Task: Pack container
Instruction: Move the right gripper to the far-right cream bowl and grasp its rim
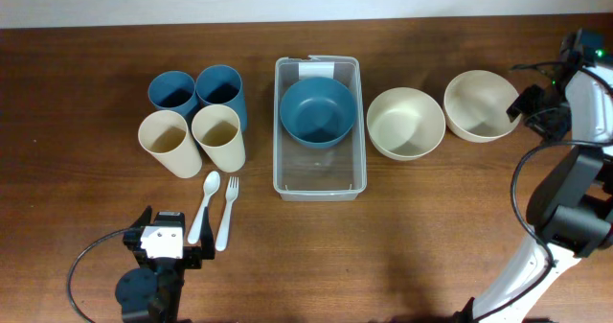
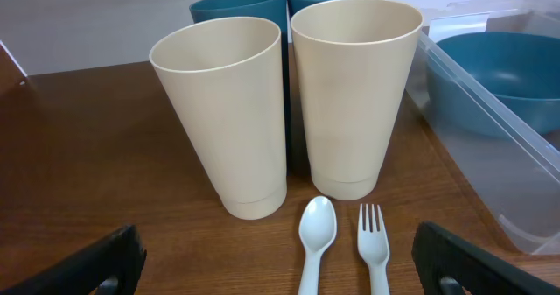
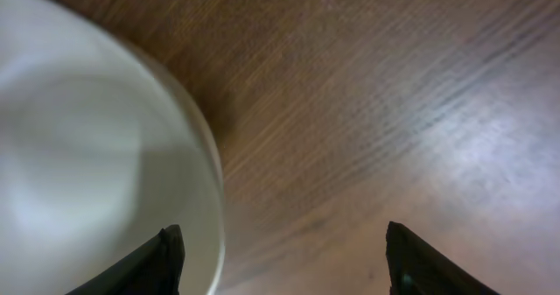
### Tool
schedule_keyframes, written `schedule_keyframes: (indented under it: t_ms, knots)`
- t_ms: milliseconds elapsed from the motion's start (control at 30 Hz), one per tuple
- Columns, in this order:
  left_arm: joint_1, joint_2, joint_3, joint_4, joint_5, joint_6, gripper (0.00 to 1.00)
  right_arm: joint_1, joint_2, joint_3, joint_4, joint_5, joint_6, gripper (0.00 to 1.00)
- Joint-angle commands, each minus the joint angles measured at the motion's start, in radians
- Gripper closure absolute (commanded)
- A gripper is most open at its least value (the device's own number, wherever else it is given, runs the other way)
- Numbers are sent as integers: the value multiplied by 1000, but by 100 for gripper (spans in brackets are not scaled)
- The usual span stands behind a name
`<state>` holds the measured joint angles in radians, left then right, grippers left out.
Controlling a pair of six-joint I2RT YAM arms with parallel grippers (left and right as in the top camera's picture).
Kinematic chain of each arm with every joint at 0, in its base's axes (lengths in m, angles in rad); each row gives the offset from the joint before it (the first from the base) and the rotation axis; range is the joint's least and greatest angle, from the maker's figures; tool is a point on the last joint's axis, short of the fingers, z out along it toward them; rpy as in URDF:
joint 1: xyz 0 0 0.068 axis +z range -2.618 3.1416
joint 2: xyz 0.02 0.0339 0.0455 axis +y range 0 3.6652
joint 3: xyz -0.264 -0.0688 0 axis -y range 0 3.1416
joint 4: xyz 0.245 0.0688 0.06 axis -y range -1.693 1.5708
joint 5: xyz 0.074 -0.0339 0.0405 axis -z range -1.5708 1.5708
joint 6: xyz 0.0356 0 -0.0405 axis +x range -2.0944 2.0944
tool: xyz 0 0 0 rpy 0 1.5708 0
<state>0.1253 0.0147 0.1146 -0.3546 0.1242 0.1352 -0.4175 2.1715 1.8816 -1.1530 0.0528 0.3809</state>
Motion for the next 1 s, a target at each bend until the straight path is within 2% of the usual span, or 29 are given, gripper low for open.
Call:
schedule_keyframes:
  t_ms: [0,133,267,333,500,533,667,967]
  knots:
    - [-4,-8,-6,2,11,13,0,5,52,-1,22,-43,-6,34]
    - [-4,-8,-6,1,11,13,0,14,121,-1,49,-50,-6,42]
    - [-4,-8,-6,1,11,13,0,20,164,-2,69,-53,-6,60]
    - [-4,-8,-6,1,11,13,0,20,171,-2,77,-57,-6,66]
    - [-4,-8,-6,1,11,13,1,20,169,0,88,-57,-6,68]
    - [-4,-8,-6,1,11,13,1,20,169,0,88,-57,-6,71]
    - [-4,-8,-6,1,11,13,0,20,169,0,90,-57,-6,94]
    - [-4,-8,-6,1,11,13,1,20,164,0,68,-56,-6,96]
